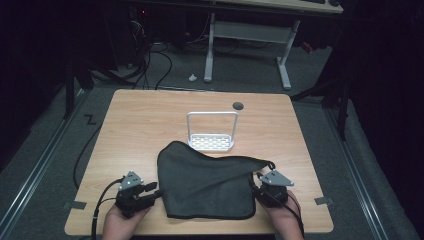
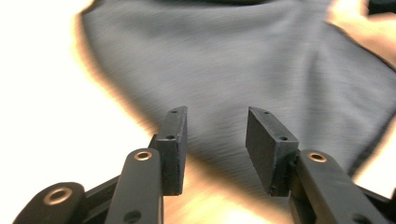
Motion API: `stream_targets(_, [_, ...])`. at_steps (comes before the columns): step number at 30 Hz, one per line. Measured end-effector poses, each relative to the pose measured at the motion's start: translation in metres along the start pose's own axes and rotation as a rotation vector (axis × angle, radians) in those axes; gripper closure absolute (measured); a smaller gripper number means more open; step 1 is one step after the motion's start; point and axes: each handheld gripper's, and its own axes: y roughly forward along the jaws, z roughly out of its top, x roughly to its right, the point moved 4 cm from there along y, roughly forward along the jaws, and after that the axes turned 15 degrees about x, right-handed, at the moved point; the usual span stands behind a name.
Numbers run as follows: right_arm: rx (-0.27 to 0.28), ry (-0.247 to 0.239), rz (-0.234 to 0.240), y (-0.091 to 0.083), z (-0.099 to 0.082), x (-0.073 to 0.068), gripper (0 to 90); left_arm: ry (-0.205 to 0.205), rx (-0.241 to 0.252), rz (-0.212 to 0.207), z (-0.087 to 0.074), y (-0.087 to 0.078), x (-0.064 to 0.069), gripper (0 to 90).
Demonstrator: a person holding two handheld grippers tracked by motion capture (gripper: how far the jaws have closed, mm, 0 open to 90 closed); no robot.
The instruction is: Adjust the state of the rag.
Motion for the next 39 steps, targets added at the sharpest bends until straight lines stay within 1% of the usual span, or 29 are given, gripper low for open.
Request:
stream_targets(1, [0.0,0.0,0.0,0.0,0.0,0.0,61.1,-0.055,-0.003,-0.007,-0.003,0.001,-0.006,56.7])
stream_targets(2, [-0.008,-0.001,0.013,-0.001,-0.003,-0.005,61.0,-0.094,-0.005,-0.015,-0.006,0.003,-0.009,51.2])
stream_targets(4, [-0.027,-0.013,0.027,-0.003,-0.007,-0.013,60.9,-0.11,-0.031,-0.006,-0.012,0.011,-0.007,48.3])
stream_targets(6, [-0.038,-0.022,0.041,-0.002,-0.009,-0.018,61.0,-0.096,-0.045,-0.008,-0.015,0.019,0.0,44.9])
stream_targets(7, [-0.044,-0.028,0.049,0.001,-0.01,-0.021,60.9,-0.081,-0.044,-0.001,-0.016,0.022,0.004,47.6])
stream_targets(8, [-0.051,-0.031,0.051,0.003,-0.011,-0.022,60.9,-0.043,-0.046,0.027,-0.016,0.027,0.01,55.4])
stream_targets(9, [-0.055,-0.031,0.057,0.004,-0.012,-0.023,61.0,-0.043,-0.046,0.027,-0.016,0.027,0.01,62.9])
stream_targets(10, [-0.055,-0.031,0.057,0.004,-0.012,-0.023,61.0,-0.03,-0.049,0.041,-0.016,0.029,0.012,62.9])
stream_targets(11, [-0.06,-0.033,0.06,0.006,-0.013,-0.023,61.0,-0.023,-0.05,0.036,-0.016,0.03,0.014,70.9])
stream_targets(12, [-0.07,-0.038,0.063,0.008,-0.015,-0.024,61.2,-0.017,-0.031,0.033,-0.014,0.029,0.017,80.9])
stream_targets(13, [-0.078,-0.039,0.064,0.008,-0.016,-0.024,61.4,-0.017,-0.031,0.033,-0.014,0.029,0.017,81.9])
stream_targets(15, [-0.083,-0.042,0.065,0.009,-0.017,-0.023,61.6,-0.014,-0.014,0.027,-0.006,0.023,0.019,81.6])
stream_targets(16, [-0.093,-0.046,0.065,0.01,-0.019,-0.022,61.7,-0.001,0.017,0.035,0.007,0.014,0.021,81.2])
stream_targets(18, [-0.097,-0.041,0.069,0.011,-0.02,-0.021,61.9,0.026,0.042,0.037,0.022,0.005,0.025,80.8])
stream_targets(19, [-0.098,-0.045,0.067,0.011,-0.02,-0.021,61.9,0.026,0.042,0.037,0.022,0.005,0.025,80.5])
stream_targets(20, [-0.097,-0.049,0.066,0.012,-0.019,-0.02,61.8,0.045,0.056,0.04,0.03,0.002,0.027,80.5])
stream_targets(21, [-0.096,-0.054,0.067,0.013,-0.019,-0.02,61.9,0.054,0.072,0.028,0.044,0.001,0.034,79.7])
stream_targets(22, [-0.098,-0.059,0.063,0.013,-0.019,-0.019,61.9,0.063,0.071,0.015,0.05,0.004,0.037,77.3])
stream_targets(23, [-0.098,-0.059,0.063,0.013,-0.019,-0.019,61.9,0.063,0.071,0.015,0.05,0.004,0.037,73.3])
stream_targets(24, [-0.106,-0.058,0.045,0.013,-0.019,-0.016,62.1,0.072,0.076,-0.01,0.058,0.01,0.044,68.7])
stream_targets(25, [-0.106,-0.058,0.045,0.013,-0.019,-0.016,62.1,0.072,0.076,-0.01,0.058,0.01,0.044,65.7])
stream_targets(27, [-0.108,-0.052,0.03,0.012,-0.02,-0.011,62.2,0.064,0.081,-0.025,0.06,0.015,0.047,63.6])
stream_targets(29, [-0.11,-0.035,0.013,0.009,-0.022,-0.005,62.2,0.052,0.079,-0.012,0.053,0.016,0.041,61.5])
stream_targets(31, [-0.11,-0.027,0.004,0.007,-0.023,0.0,62.2,0.044,0.083,0.017,0.045,0.011,0.033,61.7])
stream_targets(34, [-0.111,-0.004,0.002,0.007,-0.025,0.004,62.1,0.047,0.077,0.079,0.028,-0.006,0.017,68.6])
stream_targets(35, [-0.111,0.002,0.002,0.007,-0.025,0.005,62.1,0.047,0.077,0.079,0.028,-0.006,0.017,73.3])
stream_targets(36, [-0.111,-0.001,0.002,0.007,-0.025,0.005,62.2,0.02,0.036,0.084,0.012,-0.014,0.007,75.1])
stream_targets(37, [-0.112,-0.005,0.001,0.007,-0.024,0.004,62.4,-0.004,0.007,0.074,0.004,-0.015,0.006,76.4])
stream_targets(39, [-0.114,-0.013,0.0,0.008,-0.024,0.003,62.6,0.003,-0.036,0.059,-0.007,-0.01,0.01,76.6])
